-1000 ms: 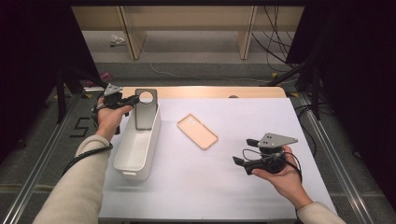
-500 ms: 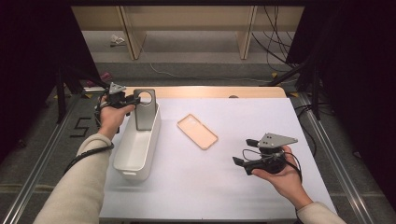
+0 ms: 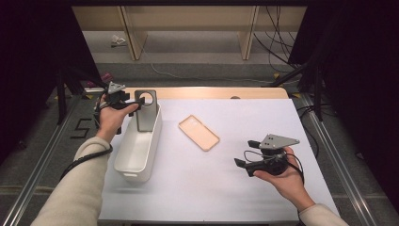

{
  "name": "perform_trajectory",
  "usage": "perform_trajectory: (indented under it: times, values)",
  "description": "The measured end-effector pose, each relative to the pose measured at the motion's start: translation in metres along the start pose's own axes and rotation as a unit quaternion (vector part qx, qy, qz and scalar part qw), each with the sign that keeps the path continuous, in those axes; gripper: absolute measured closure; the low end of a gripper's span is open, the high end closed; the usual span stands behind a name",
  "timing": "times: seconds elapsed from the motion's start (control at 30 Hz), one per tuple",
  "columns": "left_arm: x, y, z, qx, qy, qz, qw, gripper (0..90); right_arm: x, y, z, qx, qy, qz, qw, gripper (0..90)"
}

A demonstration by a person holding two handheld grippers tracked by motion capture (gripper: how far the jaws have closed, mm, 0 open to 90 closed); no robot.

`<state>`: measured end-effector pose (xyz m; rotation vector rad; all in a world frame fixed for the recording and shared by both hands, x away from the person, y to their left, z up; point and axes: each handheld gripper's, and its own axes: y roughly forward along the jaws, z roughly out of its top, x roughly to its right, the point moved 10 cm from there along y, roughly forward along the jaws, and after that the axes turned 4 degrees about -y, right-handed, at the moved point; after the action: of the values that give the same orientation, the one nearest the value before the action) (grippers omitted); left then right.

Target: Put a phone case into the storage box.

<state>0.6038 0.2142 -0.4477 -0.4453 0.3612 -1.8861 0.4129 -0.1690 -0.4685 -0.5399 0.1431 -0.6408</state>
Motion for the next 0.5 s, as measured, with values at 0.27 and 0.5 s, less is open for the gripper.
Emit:
perform_trajectory:
  times: [0.27, 0.5]
  values:
    - [0.014, -0.024, -0.005, -0.005, 0.000, -0.025, 0.9997, 5.2, 0.000, 0.001, 0.000, -0.002, 0.000, 0.000, 1.0000, 16.6]
    - [0.039, -0.049, -0.018, -0.003, 0.026, -0.047, 0.9986, 1.8, 0.000, 0.001, 0.000, -0.001, 0.000, 0.000, 1.0000, 16.6]
